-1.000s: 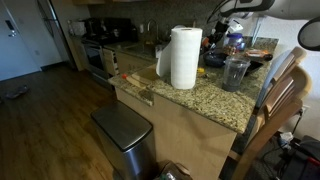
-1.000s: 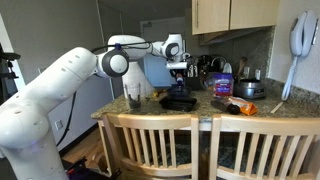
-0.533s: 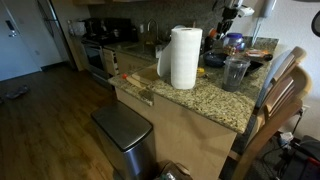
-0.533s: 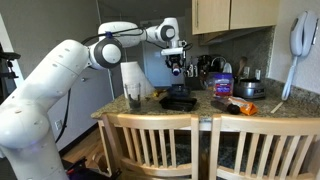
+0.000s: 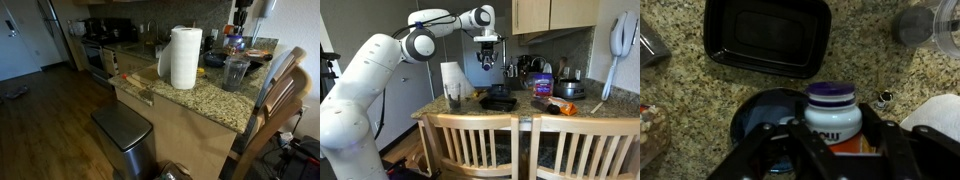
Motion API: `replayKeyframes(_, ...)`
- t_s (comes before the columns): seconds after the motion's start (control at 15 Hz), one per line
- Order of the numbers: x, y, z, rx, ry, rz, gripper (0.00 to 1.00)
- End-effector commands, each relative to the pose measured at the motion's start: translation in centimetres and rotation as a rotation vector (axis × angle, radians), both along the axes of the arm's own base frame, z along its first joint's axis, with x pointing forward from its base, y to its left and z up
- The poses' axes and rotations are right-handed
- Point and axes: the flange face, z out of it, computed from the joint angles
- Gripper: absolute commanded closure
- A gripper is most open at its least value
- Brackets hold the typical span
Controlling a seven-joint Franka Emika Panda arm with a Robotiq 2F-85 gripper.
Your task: Take the bottle from the bowl and put it on the counter
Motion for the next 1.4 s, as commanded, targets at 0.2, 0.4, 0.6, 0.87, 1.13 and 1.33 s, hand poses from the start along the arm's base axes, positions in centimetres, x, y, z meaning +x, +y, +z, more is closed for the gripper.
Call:
replayKeyframes(0.2,0.9,0.1,-10.4,0.048,0.185,0.162,0.69)
replayKeyframes(0.4,0.7,0.6,-15.2,0.056,0.292,0.189,0.69)
replayKeyframes(0.6,1.5,1.9,-16.7,0.009,0.249,0.170,0.69)
replayKeyframes(0.87,2.6,3.9,-16.1,-0.070,0.096,0.171,0.69)
replayKeyframes(1.13,2.4,6.1,-16.0,-0.147,0.012,0.176,0.69)
replayKeyframes(1.33,1.7,7.7,-16.4,-0.172,0.035,0.200,0.69)
